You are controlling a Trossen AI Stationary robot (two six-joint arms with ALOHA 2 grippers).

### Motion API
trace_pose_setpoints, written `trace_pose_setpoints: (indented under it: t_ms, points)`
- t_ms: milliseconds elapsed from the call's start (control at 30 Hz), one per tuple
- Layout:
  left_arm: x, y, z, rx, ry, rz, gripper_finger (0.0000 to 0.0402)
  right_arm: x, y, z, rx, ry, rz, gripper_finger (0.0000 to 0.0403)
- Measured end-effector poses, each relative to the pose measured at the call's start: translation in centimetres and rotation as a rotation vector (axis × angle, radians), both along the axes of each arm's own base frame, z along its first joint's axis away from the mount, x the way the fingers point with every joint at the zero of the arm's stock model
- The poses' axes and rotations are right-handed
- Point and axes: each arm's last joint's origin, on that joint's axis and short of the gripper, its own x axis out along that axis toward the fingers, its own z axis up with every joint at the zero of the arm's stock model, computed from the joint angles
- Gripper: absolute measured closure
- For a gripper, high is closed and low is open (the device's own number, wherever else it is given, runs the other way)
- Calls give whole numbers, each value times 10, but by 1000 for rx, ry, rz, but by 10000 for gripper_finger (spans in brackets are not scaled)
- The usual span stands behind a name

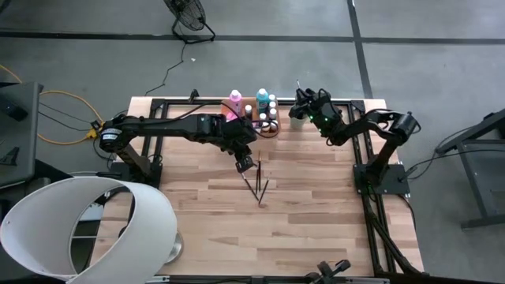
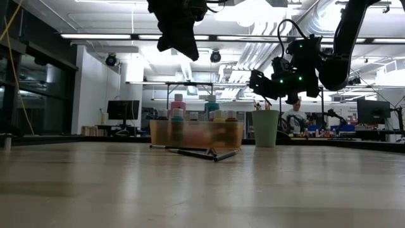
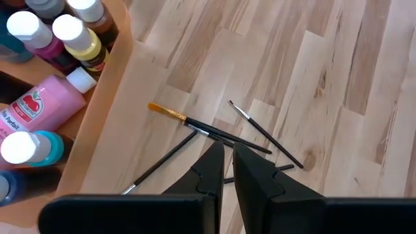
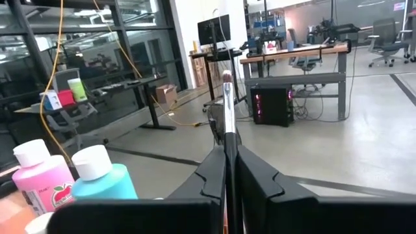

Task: Pick & Place Paint Supplies
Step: Put the silver paint brush into the green cup

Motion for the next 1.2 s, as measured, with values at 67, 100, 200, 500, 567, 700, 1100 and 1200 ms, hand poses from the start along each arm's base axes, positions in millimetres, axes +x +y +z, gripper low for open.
trace_pose_setpoints:
  t_ms: [67,100,200,500,567,700,1100,1200]
  points:
    - [0,0,0,0,0,0,369,0,0,0,1,-3,0,386]
    - [0,0,0,0,0,0,369,0,0,0,2,-2,0,386]
    - [0,0,0,0,0,0,369,0,0,0,1,-1,0,386]
    - [0,0,0,1,0,1,369,0,-1,0,0,0,30,378]
    - [0,0,0,1,0,1,369,0,-1,0,-5,6,29,375]
    - [0,0,0,0,-1,2,369,0,-1,0,-10,16,29,369]
    - [0,0,0,-1,-1,3,369,0,-1,0,-10,16,29,366]
    - [0,0,0,-1,-1,3,369,0,-1,0,-11,19,29,366]
